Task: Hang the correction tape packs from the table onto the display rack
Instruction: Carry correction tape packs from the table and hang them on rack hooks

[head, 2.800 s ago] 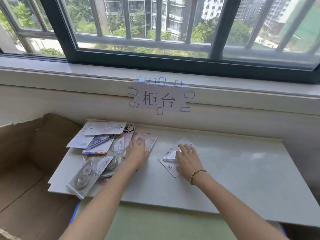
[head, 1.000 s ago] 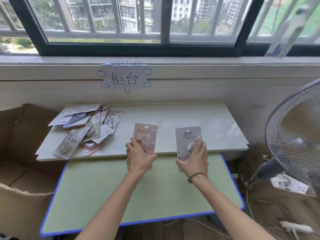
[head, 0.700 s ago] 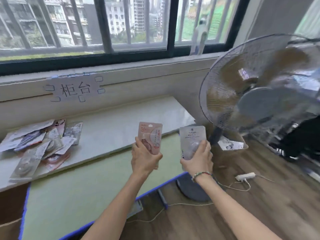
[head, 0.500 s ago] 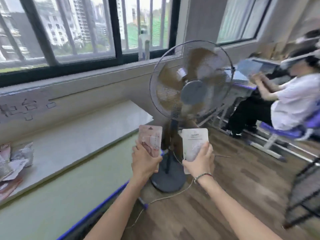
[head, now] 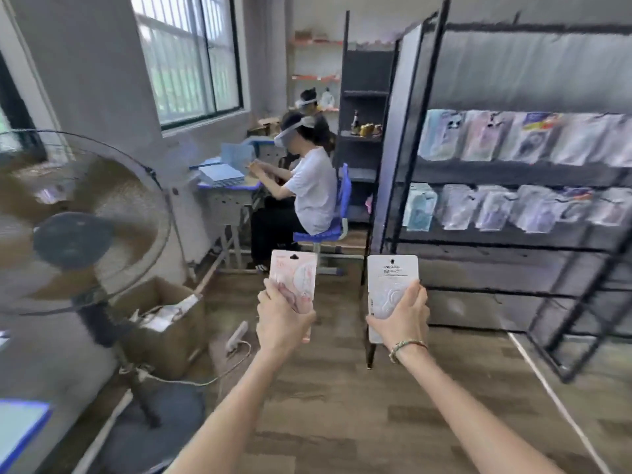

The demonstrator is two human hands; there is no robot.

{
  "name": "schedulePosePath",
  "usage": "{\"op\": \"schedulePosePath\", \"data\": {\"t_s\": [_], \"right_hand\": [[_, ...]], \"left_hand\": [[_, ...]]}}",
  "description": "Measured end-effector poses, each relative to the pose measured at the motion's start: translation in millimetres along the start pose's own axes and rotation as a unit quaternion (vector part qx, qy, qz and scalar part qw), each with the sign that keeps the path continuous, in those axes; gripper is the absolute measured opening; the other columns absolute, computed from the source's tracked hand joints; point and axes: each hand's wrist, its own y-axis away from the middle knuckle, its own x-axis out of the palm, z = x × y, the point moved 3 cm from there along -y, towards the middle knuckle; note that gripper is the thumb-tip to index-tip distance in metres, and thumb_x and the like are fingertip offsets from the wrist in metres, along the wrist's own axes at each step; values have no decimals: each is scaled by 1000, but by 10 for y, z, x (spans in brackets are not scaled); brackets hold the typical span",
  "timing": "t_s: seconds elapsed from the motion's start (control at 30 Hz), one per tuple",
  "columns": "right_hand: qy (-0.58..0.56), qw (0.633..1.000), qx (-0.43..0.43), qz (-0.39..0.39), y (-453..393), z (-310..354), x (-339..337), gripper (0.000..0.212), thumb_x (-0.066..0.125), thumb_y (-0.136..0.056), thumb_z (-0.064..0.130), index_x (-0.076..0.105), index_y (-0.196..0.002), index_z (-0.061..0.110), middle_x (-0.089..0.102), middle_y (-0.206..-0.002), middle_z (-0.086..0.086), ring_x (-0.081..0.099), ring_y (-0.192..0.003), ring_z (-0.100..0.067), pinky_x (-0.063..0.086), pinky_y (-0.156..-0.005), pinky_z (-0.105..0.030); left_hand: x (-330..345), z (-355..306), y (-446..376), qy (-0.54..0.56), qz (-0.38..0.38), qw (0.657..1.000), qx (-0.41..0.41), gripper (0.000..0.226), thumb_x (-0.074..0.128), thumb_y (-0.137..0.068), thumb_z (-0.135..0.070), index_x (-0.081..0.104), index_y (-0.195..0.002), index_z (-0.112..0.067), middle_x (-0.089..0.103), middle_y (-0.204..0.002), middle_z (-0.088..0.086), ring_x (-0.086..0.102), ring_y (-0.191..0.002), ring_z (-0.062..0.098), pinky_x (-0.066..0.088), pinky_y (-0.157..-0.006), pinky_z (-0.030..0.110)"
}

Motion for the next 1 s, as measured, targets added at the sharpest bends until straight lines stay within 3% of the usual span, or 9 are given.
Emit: {"op": "schedulePosePath", "data": {"t_s": [0.17,0.43,0.7,0.83,1.0], "right_hand": [[29,996,69,-51,-732,-1275,-896,117,80,-68,35,1,-150,4,13,-151,-13,33,-126,-35,38,-99,-39],[68,977,169,-113,-1466,-2919,-1998,113,79,-68,35,5,-148,4,15,-150,-11,34,-125,-35,43,-93,-40],[52,954,258,-144,-2133,-4120,-2555,111,77,-70,27,3,-148,6,12,-151,-13,30,-129,-37,38,-97,-40],[75,953,251,-155,-2750,-4572,-2832,111,76,-72,32,0,-149,5,11,-150,-13,30,-128,-38,38,-97,-40],[97,953,244,-150,-3644,-5030,-3190,112,75,-73,35,-2,-148,4,8,-151,-13,27,-131,-36,37,-99,-40]], "left_hand": [[1423,-1204,171,30,69,996,50,76,65,-79,-41,30,-134,-4,46,-118,13,50,-110,33,49,-85,49],[3161,-2695,644,46,166,977,128,62,63,-78,-36,35,-125,-6,48,-114,14,52,-106,36,48,-82,45],[4606,-3782,883,57,243,954,163,64,57,-82,-34,27,-131,-6,44,-117,13,48,-108,36,48,-83,48],[5310,-4287,798,56,258,947,182,73,57,-83,-33,21,-139,-4,42,-123,17,47,-112,39,48,-86,49],[6060,-4987,643,55,248,948,191,69,57,-83,-31,26,-137,-1,45,-119,19,50,-108,40,49,-84,50]]}}
